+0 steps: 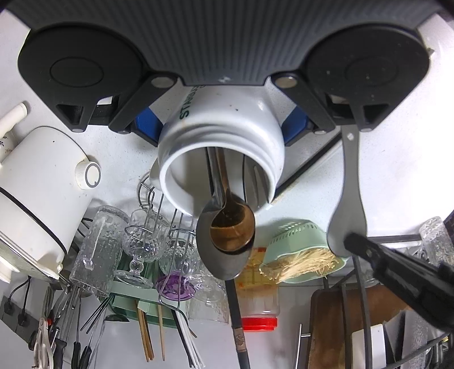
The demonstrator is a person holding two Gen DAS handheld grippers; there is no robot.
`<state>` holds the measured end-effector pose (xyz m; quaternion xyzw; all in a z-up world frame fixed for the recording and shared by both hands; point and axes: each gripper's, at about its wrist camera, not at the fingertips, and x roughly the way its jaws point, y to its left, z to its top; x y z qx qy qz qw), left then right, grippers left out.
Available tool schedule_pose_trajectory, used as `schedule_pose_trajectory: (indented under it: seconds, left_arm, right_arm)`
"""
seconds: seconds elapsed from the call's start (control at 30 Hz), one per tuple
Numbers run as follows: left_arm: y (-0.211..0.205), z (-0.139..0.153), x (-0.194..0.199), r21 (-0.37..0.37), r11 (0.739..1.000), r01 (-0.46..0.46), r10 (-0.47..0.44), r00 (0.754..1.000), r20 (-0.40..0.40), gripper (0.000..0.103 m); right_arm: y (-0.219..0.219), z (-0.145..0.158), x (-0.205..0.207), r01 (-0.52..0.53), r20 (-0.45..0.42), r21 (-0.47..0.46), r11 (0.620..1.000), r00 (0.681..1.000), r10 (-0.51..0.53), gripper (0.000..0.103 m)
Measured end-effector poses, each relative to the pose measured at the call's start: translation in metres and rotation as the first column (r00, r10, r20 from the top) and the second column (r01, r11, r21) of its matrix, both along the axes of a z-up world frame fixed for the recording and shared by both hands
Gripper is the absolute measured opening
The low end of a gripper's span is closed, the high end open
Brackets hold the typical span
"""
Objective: Organize utensils
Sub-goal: 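Lift the white ceramic spoon and carry it over the mug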
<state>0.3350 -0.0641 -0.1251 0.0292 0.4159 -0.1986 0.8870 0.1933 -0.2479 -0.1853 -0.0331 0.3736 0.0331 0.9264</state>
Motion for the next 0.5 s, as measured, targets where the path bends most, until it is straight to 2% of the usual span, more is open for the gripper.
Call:
schedule_pose_trajectory:
  seconds: [0.27, 0.5]
  left_arm:
    - [0.005, 0.036, -0.029, -0.035, 0.997, -0.068, 0.070, 0.996, 0.058, 0.005]
    - [-0.001, 0.072, -0.051, -0.073, 0.995, -0.070, 0.079, 0.987, 0.136, 0.005]
  right_arm:
    - [-0.001, 0.000, 0.005, -0.029, -0.015, -0.010, 1.000, 0.999, 0.029, 0.091]
    - [-0.001, 0.000, 0.005, -0.029, -0.011, -0.007, 1.000, 1.000, 0.029, 0.091]
